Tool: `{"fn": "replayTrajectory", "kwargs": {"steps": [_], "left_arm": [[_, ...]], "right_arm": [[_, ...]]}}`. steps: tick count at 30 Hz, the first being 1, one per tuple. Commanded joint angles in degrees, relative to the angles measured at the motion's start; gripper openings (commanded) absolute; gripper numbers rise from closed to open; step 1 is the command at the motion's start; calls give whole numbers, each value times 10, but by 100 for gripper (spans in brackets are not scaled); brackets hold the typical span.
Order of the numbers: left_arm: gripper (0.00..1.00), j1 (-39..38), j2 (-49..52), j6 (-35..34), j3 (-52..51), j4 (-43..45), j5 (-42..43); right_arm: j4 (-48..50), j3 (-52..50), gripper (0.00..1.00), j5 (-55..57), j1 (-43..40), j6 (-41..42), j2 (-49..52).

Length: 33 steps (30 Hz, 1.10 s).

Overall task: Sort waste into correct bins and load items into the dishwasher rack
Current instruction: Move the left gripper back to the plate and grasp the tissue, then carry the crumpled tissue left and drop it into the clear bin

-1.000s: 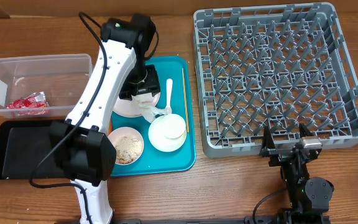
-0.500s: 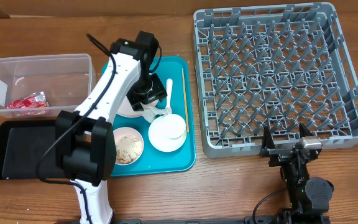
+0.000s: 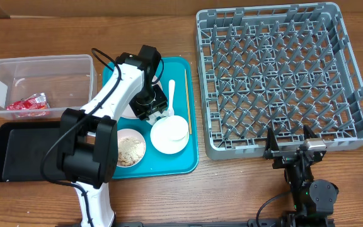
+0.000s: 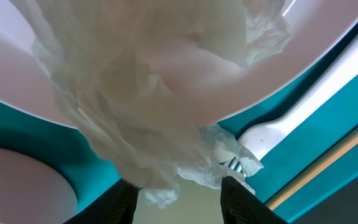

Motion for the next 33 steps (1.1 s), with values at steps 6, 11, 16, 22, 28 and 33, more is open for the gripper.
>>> {"fn": "replayTrajectory", "kwargs": {"steps": [6, 11, 16, 22, 28, 33], "left_arm": [[56, -2, -10, -6, -4, 6, -16], [55, -4, -10, -6, -6, 8, -24], [49, -4, -10, -6, -6, 9, -25], [50, -4, -10, -6, -10, 9, -42], [31, -4, -10, -6, -15, 12, -41], [4, -3, -10, 18, -9, 7, -32]], "right_arm": [[3, -6, 100, 3, -4, 2, -7], [3, -6, 100, 3, -4, 2, -7], [3, -6, 100, 3, -4, 2, -7], [3, -6, 100, 3, -4, 2, -7], [3, -6, 100, 3, -4, 2, -7], [3, -6, 100, 3, -4, 2, -7]]}}
